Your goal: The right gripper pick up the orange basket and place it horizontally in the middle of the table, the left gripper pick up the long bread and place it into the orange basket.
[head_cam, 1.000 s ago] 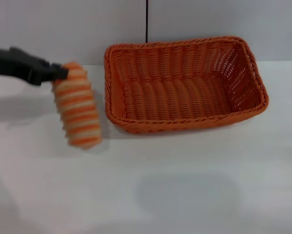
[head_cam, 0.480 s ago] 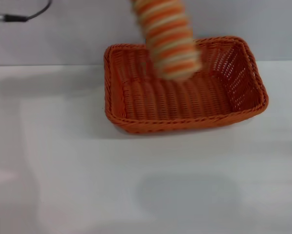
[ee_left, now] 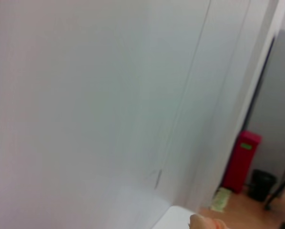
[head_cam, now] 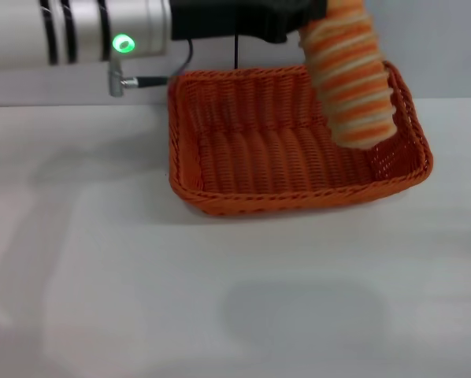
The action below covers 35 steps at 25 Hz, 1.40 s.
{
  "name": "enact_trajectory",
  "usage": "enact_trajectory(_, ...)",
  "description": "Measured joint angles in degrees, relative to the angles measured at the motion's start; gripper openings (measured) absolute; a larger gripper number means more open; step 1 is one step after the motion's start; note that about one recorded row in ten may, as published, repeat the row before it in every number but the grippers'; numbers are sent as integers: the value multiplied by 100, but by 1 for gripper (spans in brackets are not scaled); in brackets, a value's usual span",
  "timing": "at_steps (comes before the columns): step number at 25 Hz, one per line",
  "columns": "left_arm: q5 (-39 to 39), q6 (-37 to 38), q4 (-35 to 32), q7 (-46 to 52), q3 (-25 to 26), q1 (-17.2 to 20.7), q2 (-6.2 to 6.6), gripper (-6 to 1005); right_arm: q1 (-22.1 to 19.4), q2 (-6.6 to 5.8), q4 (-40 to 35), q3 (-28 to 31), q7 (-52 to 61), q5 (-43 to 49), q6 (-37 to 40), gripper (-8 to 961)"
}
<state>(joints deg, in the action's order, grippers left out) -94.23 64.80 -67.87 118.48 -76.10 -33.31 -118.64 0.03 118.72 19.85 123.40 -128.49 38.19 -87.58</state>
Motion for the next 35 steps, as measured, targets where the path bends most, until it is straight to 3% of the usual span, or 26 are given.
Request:
enact_trajectory(1,90,-686,44,-126,-571,131,-13,85,10,0,-25,0,0,0,-12,666)
enact_trajectory(2,90,-686,44,-126,-571,131,-13,85,10,0,-25,0,0,0,-12,666)
enact_trajectory(3,210,-1099,108,-249,-899,222,-16,85,17,-1,-48,0,0,0,-19,666)
enact_trajectory(9,646,-1912,383,-828,-1385,401,-19,86,63,-6,-99,-1,-4,0,-21,666)
enact_trajectory(18,1262,-2494,992,-1840,-1743,458,-19,80,154,-8,-147,-67,-23,37,-22,666)
enact_trajectory(21,1266,-2599,1079,-1920,-1760,458,-19,136,172,-30,-175,-70,-36,40,13,666)
enact_trajectory(27,1274,-2796,1081,-2230,-1763,622,-11,257,168,-250,-94,171,-23,4,24,666)
enact_trajectory(31,1286,-2828,1059,-2225,-1720,701,-7,369,257,-316,-74,619,-12,0,32,666)
enact_trajectory(32,1297,-2852,1045,-2267,-1652,778,-4,397,367,-322,-57,967,-32,7,35,666)
enact_trajectory(35,1566,-2895,1031,-2577,-1399,1028,-8,661,497,-335,-39,1239,-73,24,42,666)
